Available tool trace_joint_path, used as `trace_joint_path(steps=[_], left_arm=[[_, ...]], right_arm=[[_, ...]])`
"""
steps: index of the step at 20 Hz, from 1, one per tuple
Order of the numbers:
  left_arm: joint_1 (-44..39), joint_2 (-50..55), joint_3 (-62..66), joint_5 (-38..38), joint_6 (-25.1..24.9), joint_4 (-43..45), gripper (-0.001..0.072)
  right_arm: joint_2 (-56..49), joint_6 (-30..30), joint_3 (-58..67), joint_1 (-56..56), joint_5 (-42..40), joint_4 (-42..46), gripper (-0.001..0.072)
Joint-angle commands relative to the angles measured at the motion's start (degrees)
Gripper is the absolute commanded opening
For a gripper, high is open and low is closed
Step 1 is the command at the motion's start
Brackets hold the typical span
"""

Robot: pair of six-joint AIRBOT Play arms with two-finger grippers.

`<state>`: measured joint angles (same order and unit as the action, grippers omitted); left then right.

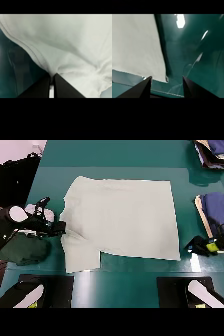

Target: Fold the shirts.

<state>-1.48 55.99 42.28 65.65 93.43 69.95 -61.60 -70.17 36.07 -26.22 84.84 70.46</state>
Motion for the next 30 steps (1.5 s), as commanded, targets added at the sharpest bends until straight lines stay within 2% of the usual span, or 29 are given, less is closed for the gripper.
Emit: trace_joint_path(steps=[1, 7, 8, 9, 11, 13, 14, 17, 20, 25, 30], left_arm=[[0.0, 0.0, 0.6, -0.8, -1.0, -0.1, 0.0027], [0.0, -0.1, 0.6, -2.1, -0.9, -0.2, 0.0028], [0.0, 0.0, 0.6, -2.0, -0.9, -0.2, 0.0028], [0.0, 0.0, 0.6, -2.0, -0.9, -0.2, 0.0028], [0.0, 0.0, 0.6, -2.0, -0.9, -0.2, 0.0028], [0.0, -0.1, 0.6, -1.9, -0.9, -0.2, 0.0028], [0.0, -0.1, 0.6, -1.6, -0.9, -0.2, 0.0027], [0.0, -2.1, 0.9, -1.4, -1.4, -1.3, 0.0027], [0.0, -8.6, 6.5, -1.0, -1.4, -1.2, 0.0027], [0.0, -15.1, 28.9, 2.1, -2.4, -1.2, 0.0028], [0.0, -15.7, 56.7, 2.2, -2.3, -1.4, 0.0028]], right_arm=[[0.4, -0.3, -7.6, -0.4, -3.3, 1.1, 0.0432], [0.4, -0.9, -9.3, 6.7, -8.2, -3.2, 0.0427], [0.4, -1.0, -9.3, 7.8, -9.0, -3.9, 0.0393], [0.4, -1.0, -9.3, 8.9, -9.0, -4.0, 0.0295], [0.4, -1.0, -9.3, 10.9, -8.7, -4.0, 0.0279], [0.4, -1.0, -9.3, 13.2, -7.7, -4.0, 0.0043], [0.4, -1.0, -9.3, 14.5, -7.8, -4.0, 0.0017], [3.1, -0.9, -8.0, 17.9, -7.7, -4.8, 0.0016], [9.2, -1.0, 1.6, 20.3, -7.4, -5.0, 0.0017], [15.6, -1.9, 28.1, 20.6, -10.0, -4.9, 0.0016], [16.5, -1.8, 55.5, 20.6, -12.3, -4.2, 0.0016]])
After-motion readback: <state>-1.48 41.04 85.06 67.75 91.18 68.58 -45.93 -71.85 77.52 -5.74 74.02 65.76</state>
